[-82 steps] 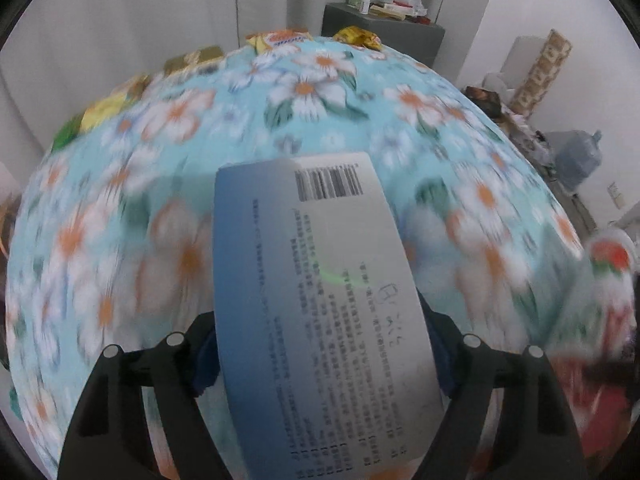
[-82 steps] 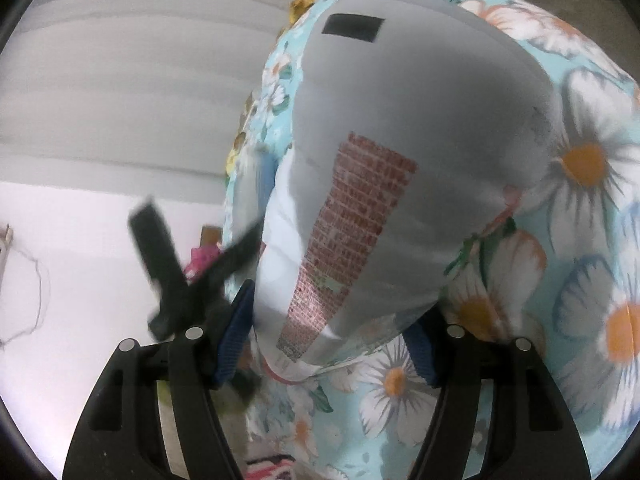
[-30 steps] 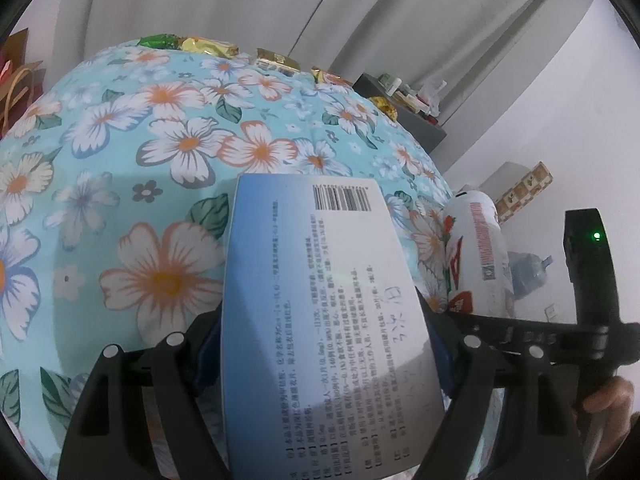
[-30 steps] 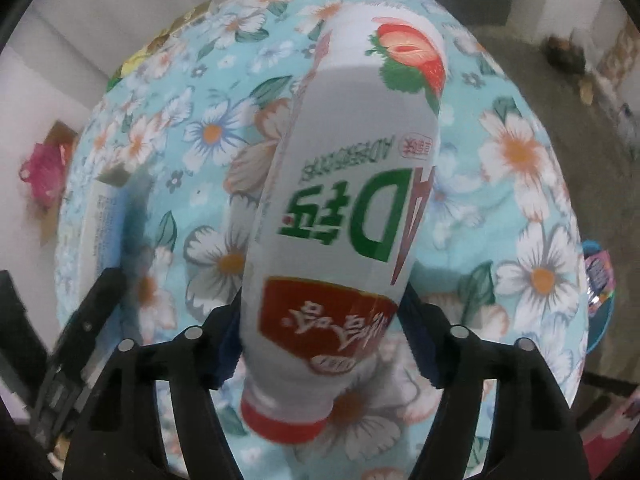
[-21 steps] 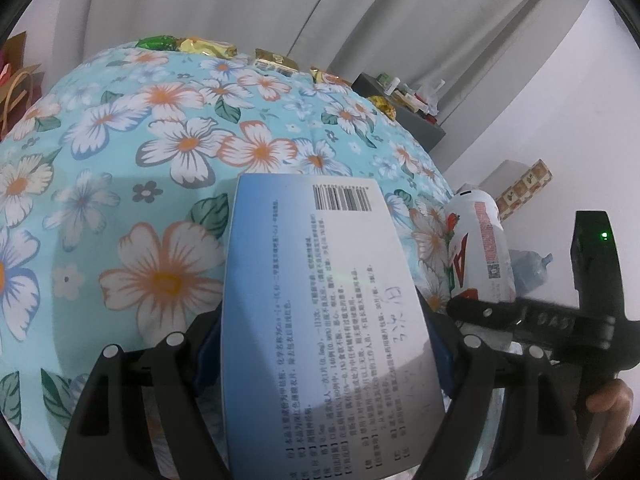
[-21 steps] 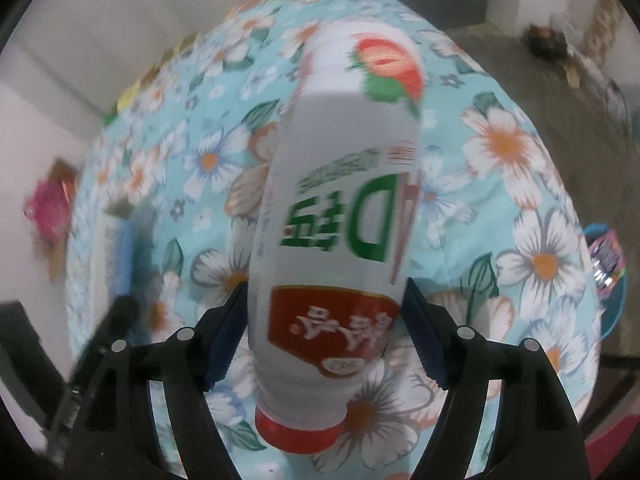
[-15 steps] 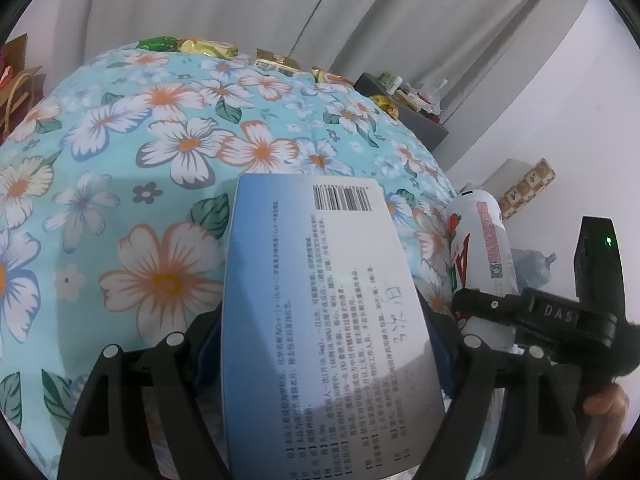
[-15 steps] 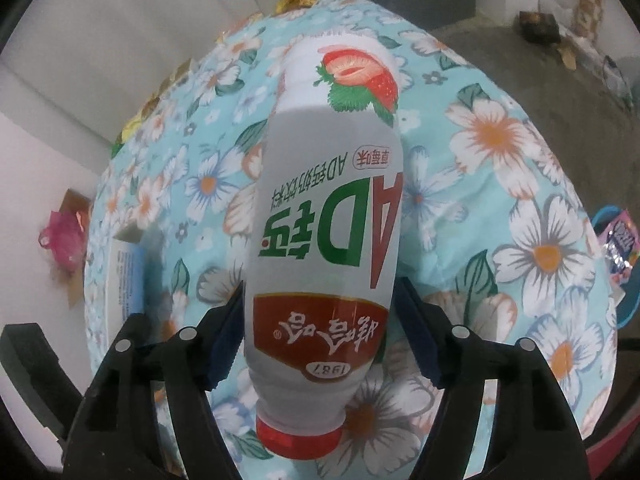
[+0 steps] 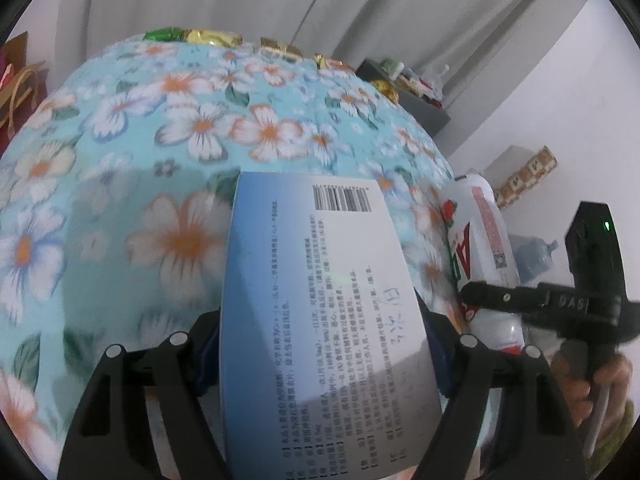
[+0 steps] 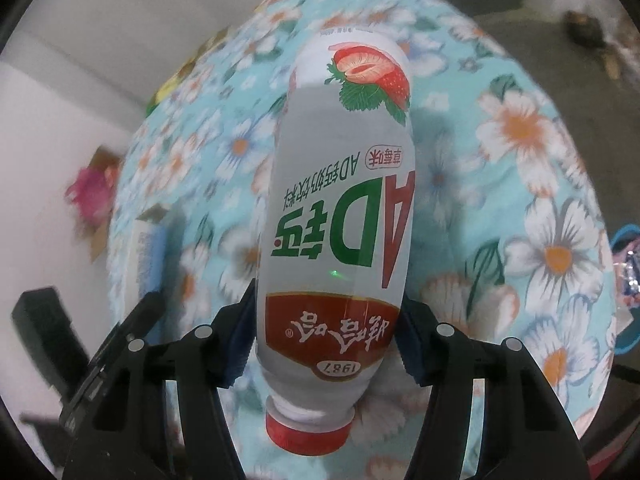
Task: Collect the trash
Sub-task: 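Hold the box in the left tool and the bottle in the right tool above the bed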
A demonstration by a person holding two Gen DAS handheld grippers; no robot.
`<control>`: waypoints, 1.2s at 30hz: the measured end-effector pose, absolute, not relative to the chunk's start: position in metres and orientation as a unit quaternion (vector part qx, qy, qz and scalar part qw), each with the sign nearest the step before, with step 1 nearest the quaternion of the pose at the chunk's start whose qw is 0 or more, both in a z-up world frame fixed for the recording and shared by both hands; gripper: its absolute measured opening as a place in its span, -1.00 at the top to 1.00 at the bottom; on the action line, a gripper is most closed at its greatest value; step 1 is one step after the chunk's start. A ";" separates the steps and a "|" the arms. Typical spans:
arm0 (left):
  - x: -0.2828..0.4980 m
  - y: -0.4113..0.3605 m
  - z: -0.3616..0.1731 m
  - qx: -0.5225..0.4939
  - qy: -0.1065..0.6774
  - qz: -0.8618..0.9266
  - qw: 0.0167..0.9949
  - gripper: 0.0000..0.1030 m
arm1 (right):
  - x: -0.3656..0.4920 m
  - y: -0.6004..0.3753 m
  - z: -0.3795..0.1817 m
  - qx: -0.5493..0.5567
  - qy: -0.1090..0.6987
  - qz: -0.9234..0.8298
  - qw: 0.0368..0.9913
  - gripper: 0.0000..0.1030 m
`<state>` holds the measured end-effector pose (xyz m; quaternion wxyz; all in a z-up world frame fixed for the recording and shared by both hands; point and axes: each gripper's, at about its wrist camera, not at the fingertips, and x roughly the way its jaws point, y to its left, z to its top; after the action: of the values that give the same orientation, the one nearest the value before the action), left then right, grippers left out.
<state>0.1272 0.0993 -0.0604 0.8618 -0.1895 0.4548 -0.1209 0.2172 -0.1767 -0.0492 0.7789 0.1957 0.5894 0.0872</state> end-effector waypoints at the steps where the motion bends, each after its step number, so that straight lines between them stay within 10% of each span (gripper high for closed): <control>1: 0.123 0.100 -0.061 -0.189 0.458 -0.122 0.860 -0.49 | 0.213 -0.177 -0.049 0.197 0.595 0.104 0.772 -0.11; 22: 0.126 0.079 -0.065 -0.087 0.483 -0.089 0.867 -0.65 | 0.170 -0.191 -0.047 0.213 0.536 0.098 0.811 -0.25; 36: 0.125 0.071 -0.066 -0.042 0.472 -0.069 0.878 -0.41 | 0.170 -0.183 -0.050 0.203 0.519 0.088 0.826 -0.21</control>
<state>0.1251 0.0709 -0.0660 0.8781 -0.0418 0.4716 -0.0695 0.1701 -0.1832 -0.0502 0.8258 0.2026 0.5189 0.0876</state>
